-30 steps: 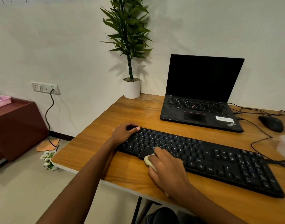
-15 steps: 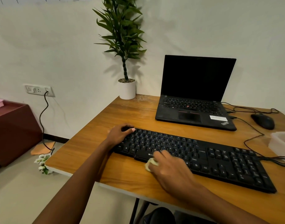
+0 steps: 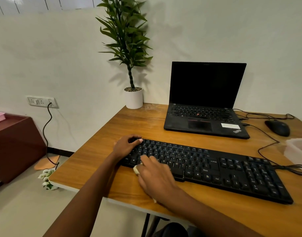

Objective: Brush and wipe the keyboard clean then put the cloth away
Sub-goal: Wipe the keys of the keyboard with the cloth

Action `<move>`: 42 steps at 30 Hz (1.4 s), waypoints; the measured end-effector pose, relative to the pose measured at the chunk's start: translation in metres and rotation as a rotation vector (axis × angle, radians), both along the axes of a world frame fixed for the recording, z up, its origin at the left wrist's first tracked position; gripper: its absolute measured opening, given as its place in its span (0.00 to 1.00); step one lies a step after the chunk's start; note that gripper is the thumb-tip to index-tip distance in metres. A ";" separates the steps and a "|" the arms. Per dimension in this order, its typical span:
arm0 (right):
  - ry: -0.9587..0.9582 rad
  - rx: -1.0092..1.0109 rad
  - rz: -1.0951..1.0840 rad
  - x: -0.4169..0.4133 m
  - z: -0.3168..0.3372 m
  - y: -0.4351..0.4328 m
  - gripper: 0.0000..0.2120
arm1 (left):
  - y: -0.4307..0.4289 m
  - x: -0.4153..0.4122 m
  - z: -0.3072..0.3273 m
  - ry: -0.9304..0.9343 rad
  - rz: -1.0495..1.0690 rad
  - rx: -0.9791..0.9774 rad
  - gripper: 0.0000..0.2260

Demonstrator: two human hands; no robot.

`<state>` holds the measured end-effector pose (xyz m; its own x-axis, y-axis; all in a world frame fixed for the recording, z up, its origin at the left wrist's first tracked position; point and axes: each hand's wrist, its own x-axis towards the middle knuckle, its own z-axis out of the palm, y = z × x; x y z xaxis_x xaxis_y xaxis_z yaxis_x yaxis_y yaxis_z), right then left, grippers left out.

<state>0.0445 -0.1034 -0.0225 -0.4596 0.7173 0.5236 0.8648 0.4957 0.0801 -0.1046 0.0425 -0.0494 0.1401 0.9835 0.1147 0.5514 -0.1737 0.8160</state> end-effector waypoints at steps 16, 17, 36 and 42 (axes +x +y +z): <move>0.105 -0.178 -0.188 0.138 -0.006 -0.061 0.19 | -0.025 0.036 0.061 0.471 -0.334 -0.063 0.37; 0.097 -0.177 -0.175 0.139 -0.007 -0.062 0.18 | -0.034 0.051 0.069 0.588 -0.467 -0.097 0.43; 0.120 -0.053 -0.276 0.145 -0.009 -0.061 0.12 | -0.057 0.146 0.098 1.147 -0.748 -0.150 0.60; 0.013 -0.020 -0.235 0.124 -0.005 -0.047 0.12 | -0.058 0.159 0.101 1.182 -0.751 -0.152 0.58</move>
